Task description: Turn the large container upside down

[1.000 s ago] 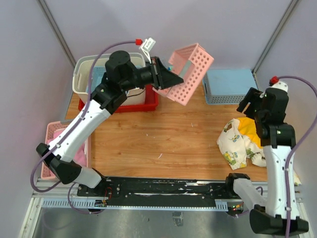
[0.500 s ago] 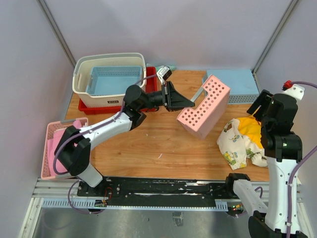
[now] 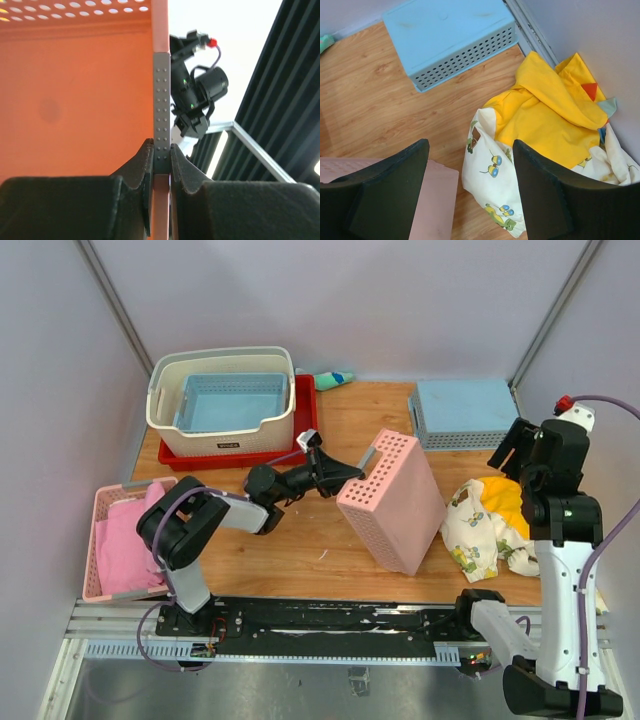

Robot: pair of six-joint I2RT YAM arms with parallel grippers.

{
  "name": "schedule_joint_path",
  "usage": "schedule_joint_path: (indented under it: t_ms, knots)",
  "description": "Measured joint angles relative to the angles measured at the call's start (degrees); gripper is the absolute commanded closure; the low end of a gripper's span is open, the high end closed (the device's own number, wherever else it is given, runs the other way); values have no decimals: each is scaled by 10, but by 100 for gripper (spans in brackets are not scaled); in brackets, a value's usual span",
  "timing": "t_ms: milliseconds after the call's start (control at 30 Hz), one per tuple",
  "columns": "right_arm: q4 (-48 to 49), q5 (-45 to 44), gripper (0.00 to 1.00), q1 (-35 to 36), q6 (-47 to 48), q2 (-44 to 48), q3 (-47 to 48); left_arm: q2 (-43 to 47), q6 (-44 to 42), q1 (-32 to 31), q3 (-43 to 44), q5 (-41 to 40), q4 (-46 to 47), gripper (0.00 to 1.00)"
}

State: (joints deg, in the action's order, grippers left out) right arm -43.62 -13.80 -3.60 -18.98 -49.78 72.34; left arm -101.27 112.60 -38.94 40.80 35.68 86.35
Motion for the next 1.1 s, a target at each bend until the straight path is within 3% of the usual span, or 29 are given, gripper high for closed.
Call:
schedule_joint_path:
  t_ms: [100, 200, 300, 567, 667, 900, 1100]
  knots:
    - [0, 10, 30, 0, 0, -4, -4, 1, -3, 27, -45, -9, 2, 73]
    - [0, 21, 30, 0, 0, -8, -7, 0, -21, 53, -85, -9, 4, 41]
    - [0, 33, 30, 0, 0, -15, -7, -7, -44, 71, -122, -6, 3, 24]
    - [0, 125, 30, 0, 2, -41, -21, -16, -176, 107, -147, 12, -57, 9]
    - [-5, 185, 29, 0, 1, -59, -42, -3, -260, 109, -136, 10, -160, 1]
    - [-35, 294, 28, 0, 0, -59, -147, 102, -493, 109, -50, -64, -525, 1]
    - [-46, 353, 28, 0, -6, -50, -212, 163, -620, 108, 21, -147, -716, 1]
